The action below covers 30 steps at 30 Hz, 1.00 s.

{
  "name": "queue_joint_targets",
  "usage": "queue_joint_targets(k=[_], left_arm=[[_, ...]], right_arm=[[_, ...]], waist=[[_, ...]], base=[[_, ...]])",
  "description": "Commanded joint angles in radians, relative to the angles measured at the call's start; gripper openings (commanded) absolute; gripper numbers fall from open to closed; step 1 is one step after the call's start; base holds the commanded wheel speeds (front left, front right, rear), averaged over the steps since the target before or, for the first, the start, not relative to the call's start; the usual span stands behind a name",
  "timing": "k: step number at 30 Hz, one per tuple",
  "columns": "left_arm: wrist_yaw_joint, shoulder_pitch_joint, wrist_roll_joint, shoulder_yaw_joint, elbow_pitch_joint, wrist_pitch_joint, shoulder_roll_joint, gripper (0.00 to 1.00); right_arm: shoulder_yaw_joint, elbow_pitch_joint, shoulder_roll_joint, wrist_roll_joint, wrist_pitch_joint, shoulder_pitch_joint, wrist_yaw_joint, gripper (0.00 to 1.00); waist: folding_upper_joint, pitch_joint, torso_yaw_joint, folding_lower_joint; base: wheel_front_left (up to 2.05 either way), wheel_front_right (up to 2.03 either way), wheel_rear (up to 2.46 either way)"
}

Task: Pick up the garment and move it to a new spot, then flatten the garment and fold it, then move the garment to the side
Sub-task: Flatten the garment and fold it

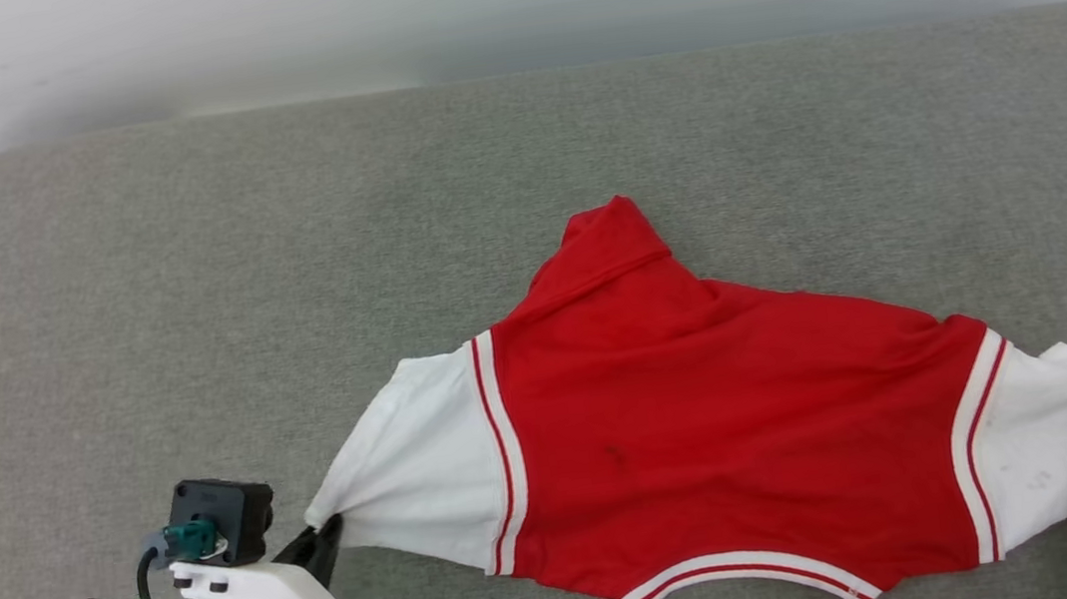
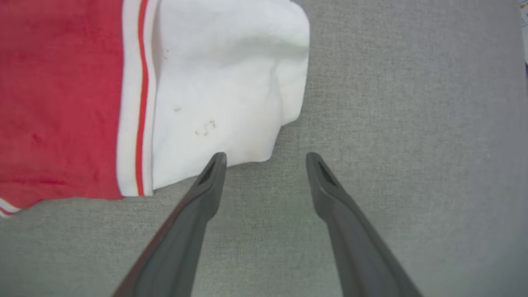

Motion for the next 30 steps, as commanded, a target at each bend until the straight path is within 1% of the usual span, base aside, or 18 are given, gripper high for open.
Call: queue_joint_targets(k=[1, 5, 8, 12, 17, 19, 24, 27, 30], left_arm=[[-0.004, 0.011, -0.008, 0.0, -0.016, -0.001, -0.005, 0.0], [-0.014, 0.033, -0.029, -0.013, -0.05, 0.004, -0.007, 0.0], [-0.015, 0.035, -0.038, -0.023, -0.064, 0.005, -0.014, 0.0], [-0.024, 0.037, -0.054, -0.04, -0.087, 0.014, -0.02, 0.0], [-0.023, 0.027, -0.054, -0.047, -0.106, 0.023, -0.016, 0.0], [-0.021, 0.025, -0.054, -0.046, -0.109, 0.024, -0.014, 0.0], [-0.022, 0.036, -0.066, -0.04, -0.113, 0.016, -0.01, 0.0], [-0.031, 0.05, -0.073, -0.036, -0.118, 0.009, -0.001, 0.0], [-0.035, 0.053, -0.08, -0.019, -0.137, -0.01, 0.007, 0.0]], right_arm=[[0.012, 0.006, -0.021, -0.016, 0.011, -0.015, 0.0, 1.0], [0.043, 0.043, -0.041, -0.017, 0.048, -0.044, 0.0, 1.0], [0.061, 0.075, -0.059, -0.021, 0.053, -0.065, 0.0, 1.0], [0.089, 0.117, -0.065, -0.019, 0.054, -0.079, 0.0, 1.0], [0.128, 0.186, -0.065, -0.006, 0.061, -0.079, 0.0, 1.0], [0.152, 0.209, -0.065, 0.004, 0.065, -0.073, 0.001, 0.0], [0.153, 0.211, -0.086, 0.029, 0.042, -0.078, 0.001, 0.0], [0.141, 0.169, -0.099, 0.043, 0.022, -0.087, 0.0, 0.0], [0.133, 0.105, -0.131, 0.054, 0.017, -0.087, 0.0, 0.0]], waist=[[0.0, 0.006, 0.01, -0.0001], [0.0, 0.024, 0.033, -0.0001], [0.0, 0.039, 0.051, -0.0001], [0.0, 0.059, 0.071, -0.0001], [0.0, 0.074, 0.09, -0.0001], [0.0, 0.074, 0.094, -0.0001], [0.0, 0.044, 0.087, -0.0001], [0.0, 0.01, 0.072, -0.0001], [0.0, -0.029, 0.055, -0.0001]], base=[[0.0, 0.0, 0.0], [0.0, 0.0, 0.0], [0.0, 0.0, 0.0], [0.0, 0.0, 0.0], [0.0, 0.0, 0.0], [0.0, 0.0, 0.0], [0.0, 0.0, 0.0], [0.0, 0.0, 0.0], [0.0, 0.0, 0.0]])
